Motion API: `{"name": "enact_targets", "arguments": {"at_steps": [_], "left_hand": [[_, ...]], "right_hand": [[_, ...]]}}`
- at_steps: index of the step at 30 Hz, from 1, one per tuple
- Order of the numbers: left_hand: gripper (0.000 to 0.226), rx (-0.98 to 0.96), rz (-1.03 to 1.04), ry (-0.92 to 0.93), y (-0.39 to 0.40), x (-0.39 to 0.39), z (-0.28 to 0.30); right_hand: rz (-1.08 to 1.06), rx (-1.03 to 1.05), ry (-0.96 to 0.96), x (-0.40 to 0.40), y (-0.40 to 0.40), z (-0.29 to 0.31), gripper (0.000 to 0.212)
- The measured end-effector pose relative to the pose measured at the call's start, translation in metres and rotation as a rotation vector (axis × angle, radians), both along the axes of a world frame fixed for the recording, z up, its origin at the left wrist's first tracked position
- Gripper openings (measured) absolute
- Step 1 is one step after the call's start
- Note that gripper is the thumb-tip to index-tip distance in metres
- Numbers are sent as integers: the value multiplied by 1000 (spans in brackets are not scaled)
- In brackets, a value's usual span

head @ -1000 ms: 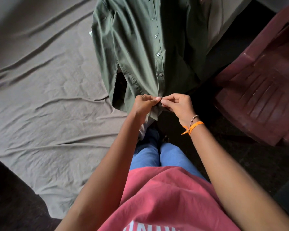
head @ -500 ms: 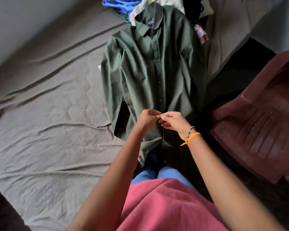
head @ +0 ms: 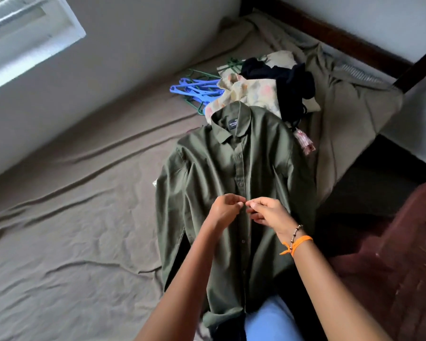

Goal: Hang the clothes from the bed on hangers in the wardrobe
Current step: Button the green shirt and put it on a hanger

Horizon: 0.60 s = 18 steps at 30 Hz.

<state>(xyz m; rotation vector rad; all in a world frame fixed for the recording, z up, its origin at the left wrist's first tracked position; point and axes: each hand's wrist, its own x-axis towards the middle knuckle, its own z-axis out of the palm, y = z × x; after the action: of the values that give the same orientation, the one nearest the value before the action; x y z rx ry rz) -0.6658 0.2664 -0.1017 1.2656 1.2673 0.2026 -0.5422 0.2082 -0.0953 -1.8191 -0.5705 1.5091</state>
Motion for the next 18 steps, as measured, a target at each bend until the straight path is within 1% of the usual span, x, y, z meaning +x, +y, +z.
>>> {"name": "enact_targets", "arguments": {"at_steps": [2,5,7,9,12,14,16,18], "left_hand": [[21,-8,59,0,25,8,-1],[18,-23,166,13,69,23,-7],[15,7,263,37,102,36,-13],[15,24,367,67,133,49,-18],[35,51,458,88,178,67,-37],[49,98,440,95,203,76,-49],[56,158,365,176,219,84,-58],[59,246,267,256,231,91,-67]], "right_hand": [[34,13,-17,9,30,-4,16],[54,79,-119,26,84,-11,19],[79,158,-213,40,127,-16,27],[174,258,-355,54,173,-19,30],[389,455,-608,76,262,-26,28],[583,558,-798,89,327,-36,37],[841,500,-1014,102,380,-48,47],[1092,393,-1209,116,417,-61,48]]}}
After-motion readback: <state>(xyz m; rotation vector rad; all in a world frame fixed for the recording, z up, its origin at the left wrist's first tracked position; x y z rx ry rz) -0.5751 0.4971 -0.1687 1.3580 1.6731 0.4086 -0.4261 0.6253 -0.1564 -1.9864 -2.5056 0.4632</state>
